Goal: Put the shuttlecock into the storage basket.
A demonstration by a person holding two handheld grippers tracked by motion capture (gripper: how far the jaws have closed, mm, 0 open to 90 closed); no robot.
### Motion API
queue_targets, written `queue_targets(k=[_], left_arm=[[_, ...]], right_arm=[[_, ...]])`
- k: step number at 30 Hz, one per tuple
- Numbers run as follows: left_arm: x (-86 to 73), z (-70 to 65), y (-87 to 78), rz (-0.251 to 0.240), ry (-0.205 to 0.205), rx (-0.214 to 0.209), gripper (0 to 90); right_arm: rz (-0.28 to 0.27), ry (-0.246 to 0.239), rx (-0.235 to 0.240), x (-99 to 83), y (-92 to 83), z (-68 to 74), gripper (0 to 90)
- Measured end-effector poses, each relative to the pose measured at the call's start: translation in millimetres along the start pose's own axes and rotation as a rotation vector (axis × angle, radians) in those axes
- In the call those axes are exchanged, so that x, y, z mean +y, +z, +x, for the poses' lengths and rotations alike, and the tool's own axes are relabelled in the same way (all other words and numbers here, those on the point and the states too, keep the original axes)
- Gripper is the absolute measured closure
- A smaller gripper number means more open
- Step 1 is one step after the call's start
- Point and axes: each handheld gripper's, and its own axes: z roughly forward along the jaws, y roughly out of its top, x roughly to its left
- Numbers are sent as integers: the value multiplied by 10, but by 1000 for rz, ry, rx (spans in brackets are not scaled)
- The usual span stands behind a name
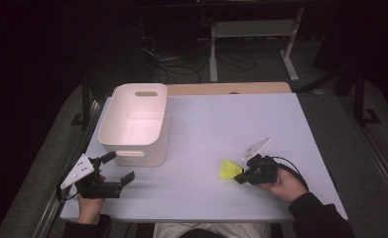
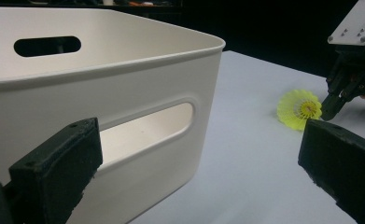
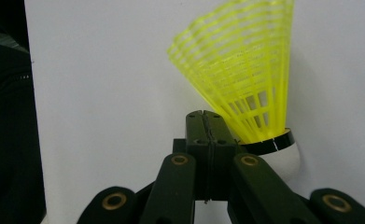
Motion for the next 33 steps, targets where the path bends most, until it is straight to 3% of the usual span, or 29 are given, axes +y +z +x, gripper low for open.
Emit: queue_targets(k=[14,33], left_arm=[[1,2,1,-1,-1,-2,0],[1,1,1,-2,-1,-4,0]], right_arm=[[-16,17,-32,76,16,-107,885],[-72,47,-25,85,-88,-150,884]])
